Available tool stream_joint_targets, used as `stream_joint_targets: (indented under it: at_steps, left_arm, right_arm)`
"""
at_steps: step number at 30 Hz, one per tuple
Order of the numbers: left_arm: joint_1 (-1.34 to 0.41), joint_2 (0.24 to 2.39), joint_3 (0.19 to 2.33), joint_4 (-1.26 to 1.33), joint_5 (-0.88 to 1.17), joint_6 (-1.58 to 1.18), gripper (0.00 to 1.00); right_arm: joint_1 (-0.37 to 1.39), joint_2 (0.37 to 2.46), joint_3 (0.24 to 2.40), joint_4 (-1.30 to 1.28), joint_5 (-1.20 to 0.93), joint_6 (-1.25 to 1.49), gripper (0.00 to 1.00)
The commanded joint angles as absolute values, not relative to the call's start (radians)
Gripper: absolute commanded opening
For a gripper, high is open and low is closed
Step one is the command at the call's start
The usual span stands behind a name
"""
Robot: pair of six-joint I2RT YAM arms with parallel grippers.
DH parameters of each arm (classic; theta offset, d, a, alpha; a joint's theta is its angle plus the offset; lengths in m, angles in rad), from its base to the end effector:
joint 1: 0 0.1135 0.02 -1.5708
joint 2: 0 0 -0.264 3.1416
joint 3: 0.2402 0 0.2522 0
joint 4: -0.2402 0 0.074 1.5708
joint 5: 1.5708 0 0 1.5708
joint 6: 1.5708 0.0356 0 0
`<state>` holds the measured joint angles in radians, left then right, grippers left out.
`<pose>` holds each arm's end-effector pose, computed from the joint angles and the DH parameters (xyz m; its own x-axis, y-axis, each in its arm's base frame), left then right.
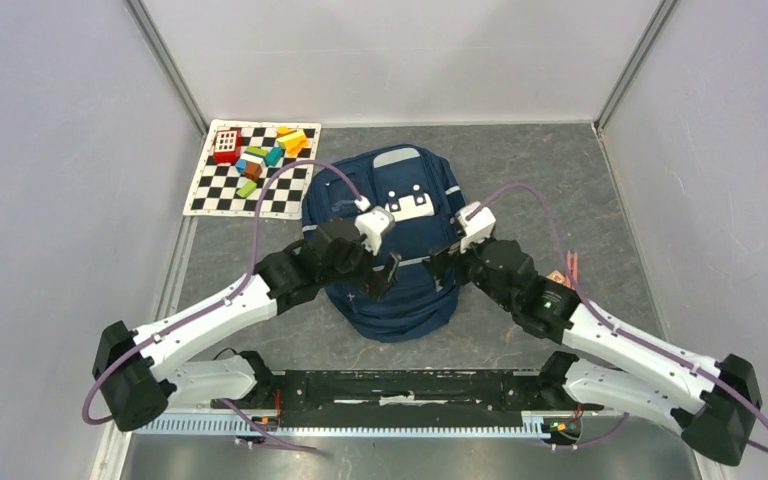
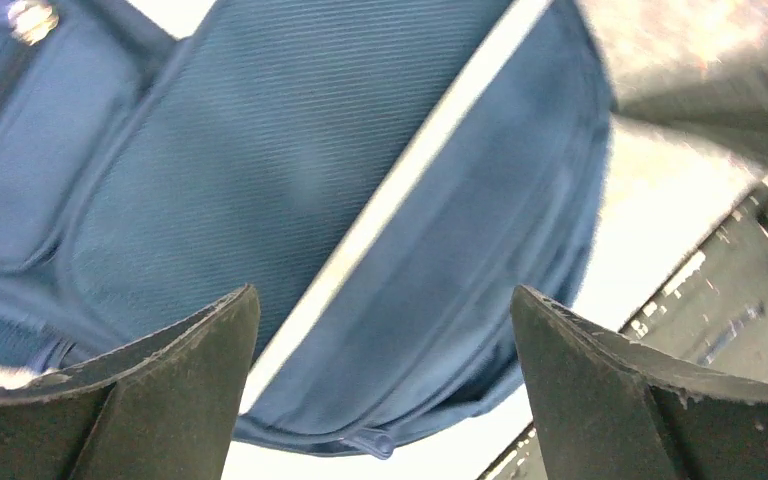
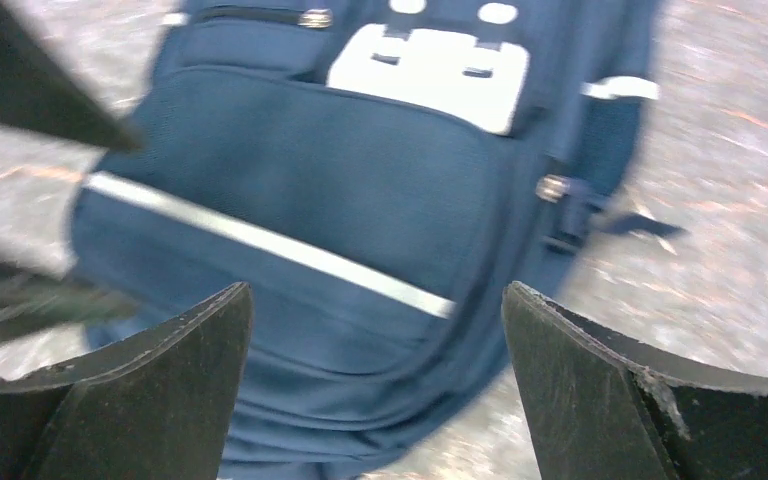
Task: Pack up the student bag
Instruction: Unzip the student bag at the center of the board.
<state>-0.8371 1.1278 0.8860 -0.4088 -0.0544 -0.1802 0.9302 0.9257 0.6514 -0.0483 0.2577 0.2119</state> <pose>0.1663 -0.1816 0.2853 -0.5267 0.3170 -0.7887 0.6284 0.7700 -0.1102 0.1365 0.1679 0.2815 -0.3179 -0.0862 -0.9442 -0.5768 0.8079 0.1205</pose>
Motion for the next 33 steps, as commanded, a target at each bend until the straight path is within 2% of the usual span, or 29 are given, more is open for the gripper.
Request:
stream_joint_targets:
  at_steps: [1, 4, 8, 18, 25, 33]
  left_arm:
    - [-0.902, 1.109, 0.897, -0.307, 0.073, -0.012, 1.0]
    - [-0.959, 1.113, 0.877, -0.276, 0.085, 0.053, 1.0]
    - [-1.037, 1.174, 0.877, -0.283, -0.059, 0.117, 1.0]
    - [-1.063, 1.366, 0.973, -0.331, -0.302, 0.122, 0.99]
    - [-1.063, 1.371, 0.999, -0.316, -0.335, 0.114, 0.71]
    - [-1.064, 1.319, 0.986, -0.307, -0.355, 0.117, 0.71]
  right_arm:
    - [0.787, 0.881, 0.623, -0.19, 0.348, 0.203, 0.98]
    - [0.673, 0.877, 0.595, -0.219, 0.332, 0.207, 0.98]
    - [0.528, 0.862, 0.55, -0.219, 0.275, 0.212, 0.98]
    - [0.328, 0.747, 0.442, -0.248, 0.259, 0.233, 0.98]
    - [0.251, 0.686, 0.39, -0.271, 0.254, 0.26, 0.98]
    - [0.232, 0.679, 0.375, -0.286, 0.268, 0.277, 0.98]
